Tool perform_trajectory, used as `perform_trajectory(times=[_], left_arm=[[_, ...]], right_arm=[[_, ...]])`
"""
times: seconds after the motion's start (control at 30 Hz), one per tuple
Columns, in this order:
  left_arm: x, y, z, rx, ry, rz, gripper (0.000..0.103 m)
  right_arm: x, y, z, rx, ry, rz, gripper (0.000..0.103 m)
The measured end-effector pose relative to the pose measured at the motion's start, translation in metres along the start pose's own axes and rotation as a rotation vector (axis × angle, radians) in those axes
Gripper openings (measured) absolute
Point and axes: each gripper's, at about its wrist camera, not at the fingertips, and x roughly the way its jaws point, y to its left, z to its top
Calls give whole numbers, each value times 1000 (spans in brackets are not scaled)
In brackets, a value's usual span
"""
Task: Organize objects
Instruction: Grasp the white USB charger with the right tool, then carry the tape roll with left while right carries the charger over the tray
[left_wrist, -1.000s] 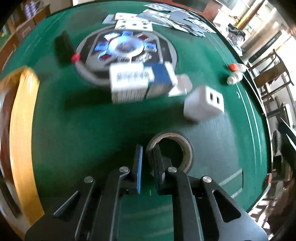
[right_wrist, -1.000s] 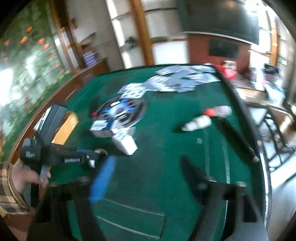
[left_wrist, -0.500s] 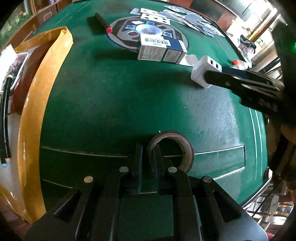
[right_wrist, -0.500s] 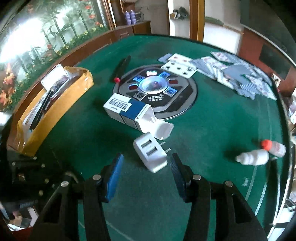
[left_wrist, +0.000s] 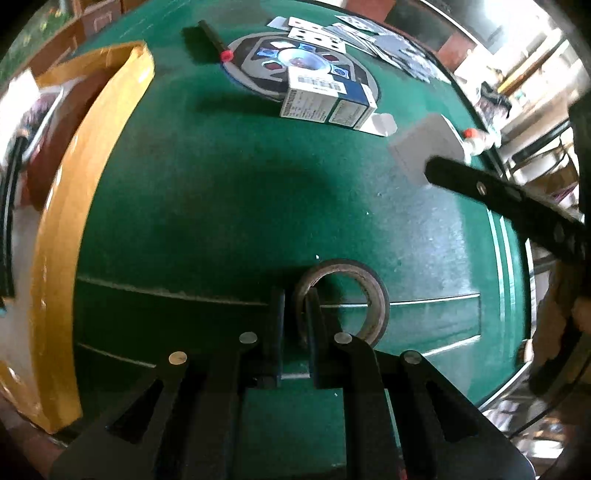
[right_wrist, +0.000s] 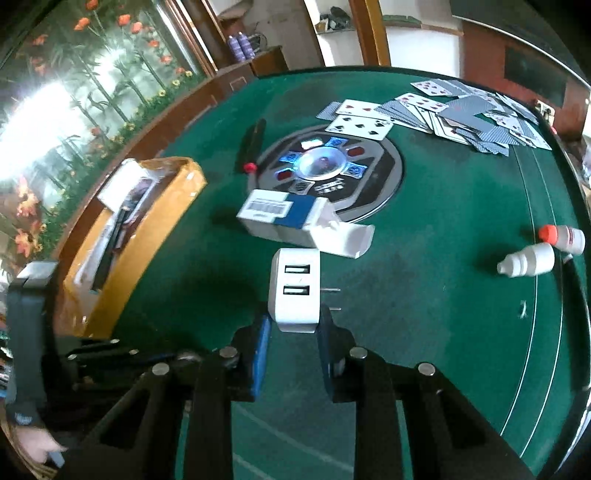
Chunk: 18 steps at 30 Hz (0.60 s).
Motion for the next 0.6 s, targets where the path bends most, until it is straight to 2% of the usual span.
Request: perform_trajectory(times=[0.07, 0.23, 0.43, 0.6], left_arm=[[-4, 6, -2, -38, 3, -43, 9], [-25, 17, -5, -39, -18, -86, 9], [-66, 46, -9, -20, -54, -83, 9], [-92, 88, -11, -81, -88, -88, 9]], right_arm=[[-7, 8, -6, 0, -11, 10, 23], [-20, 20, -11, 10, -35, 7, 23], [-18, 37, -6, 24, -37, -12, 23], [-7, 66, 4, -2, -38, 4, 23]])
